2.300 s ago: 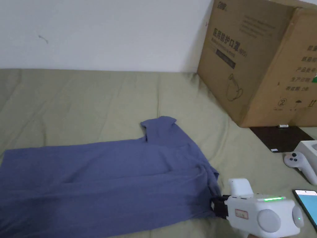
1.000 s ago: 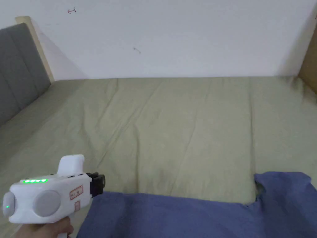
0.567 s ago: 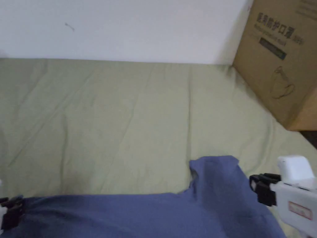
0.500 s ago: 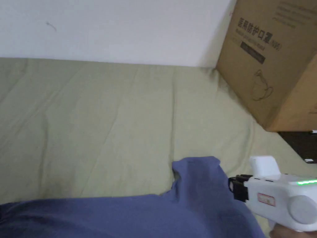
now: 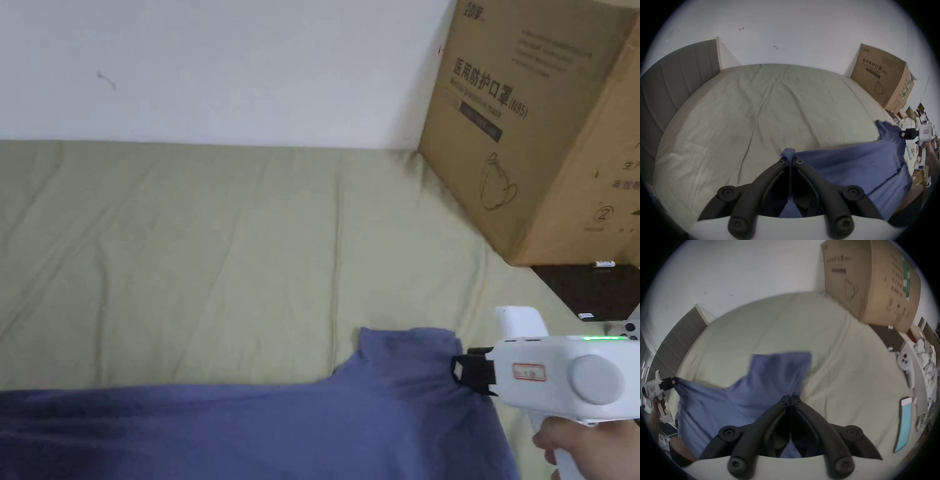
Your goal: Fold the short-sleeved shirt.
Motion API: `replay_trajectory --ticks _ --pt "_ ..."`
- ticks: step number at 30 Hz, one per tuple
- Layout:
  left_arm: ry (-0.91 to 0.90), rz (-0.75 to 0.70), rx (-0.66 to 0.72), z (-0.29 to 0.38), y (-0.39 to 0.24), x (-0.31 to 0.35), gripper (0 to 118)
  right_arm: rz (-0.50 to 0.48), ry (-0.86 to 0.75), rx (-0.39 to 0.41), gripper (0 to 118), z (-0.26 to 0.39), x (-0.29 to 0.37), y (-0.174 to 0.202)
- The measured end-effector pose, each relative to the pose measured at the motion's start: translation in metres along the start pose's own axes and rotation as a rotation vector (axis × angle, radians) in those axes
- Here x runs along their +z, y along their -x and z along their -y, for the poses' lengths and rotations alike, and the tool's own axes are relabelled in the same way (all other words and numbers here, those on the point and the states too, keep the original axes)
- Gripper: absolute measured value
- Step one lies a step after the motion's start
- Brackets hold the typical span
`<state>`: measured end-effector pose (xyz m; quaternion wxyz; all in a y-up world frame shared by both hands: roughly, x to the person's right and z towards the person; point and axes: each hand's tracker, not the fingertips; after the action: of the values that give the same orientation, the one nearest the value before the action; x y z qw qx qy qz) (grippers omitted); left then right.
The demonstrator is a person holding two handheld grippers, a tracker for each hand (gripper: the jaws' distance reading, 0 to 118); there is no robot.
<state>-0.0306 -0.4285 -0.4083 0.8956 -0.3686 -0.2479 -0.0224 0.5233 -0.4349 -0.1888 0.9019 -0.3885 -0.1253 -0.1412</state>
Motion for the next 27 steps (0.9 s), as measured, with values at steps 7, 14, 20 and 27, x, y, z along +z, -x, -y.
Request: replay_trajectory --ticks 7,14,20,27 --pt "-0.003 0.095 0.028 0.023 0.017 0.102 3 -0.038 -0.026 0.093 0 0.056 0.138 0.028" --pt "0.190 0.082 0.001 0.102 0.023 0.126 3 -0.025 0.236 0.129 0 0.151 0.153 0.043" --pt "0.350 -0.012 -0.022 0.160 0.024 0.105 59 0.122 0.361 0.111 14 0.183 0.109 0.031" --pt "0.007 0.057 0.190 0.156 0.036 0.184 105 0.088 -0.124 0.151 110 0.173 0.186 0.060"
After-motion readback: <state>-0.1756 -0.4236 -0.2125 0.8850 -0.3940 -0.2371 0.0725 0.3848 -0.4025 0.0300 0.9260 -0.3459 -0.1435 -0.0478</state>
